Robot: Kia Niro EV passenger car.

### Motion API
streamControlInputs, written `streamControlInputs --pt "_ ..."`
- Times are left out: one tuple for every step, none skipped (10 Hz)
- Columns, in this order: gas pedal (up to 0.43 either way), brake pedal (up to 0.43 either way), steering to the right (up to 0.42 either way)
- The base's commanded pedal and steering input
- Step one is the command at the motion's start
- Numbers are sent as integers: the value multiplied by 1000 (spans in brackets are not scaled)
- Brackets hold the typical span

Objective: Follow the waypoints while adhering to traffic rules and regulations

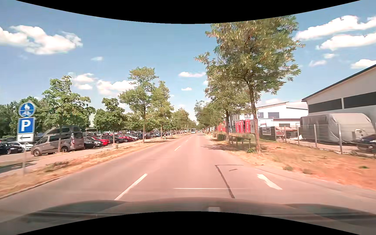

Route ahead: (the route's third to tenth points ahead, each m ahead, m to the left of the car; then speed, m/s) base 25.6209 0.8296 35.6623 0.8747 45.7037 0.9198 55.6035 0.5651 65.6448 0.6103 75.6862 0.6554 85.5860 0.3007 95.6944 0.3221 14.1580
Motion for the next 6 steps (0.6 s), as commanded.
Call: streamControlInputs --pt "130 0 -1" --pt "130 0 0" --pt "130 0 1" --pt "138 0 1" --pt "138 0 1" --pt "138 0 1"
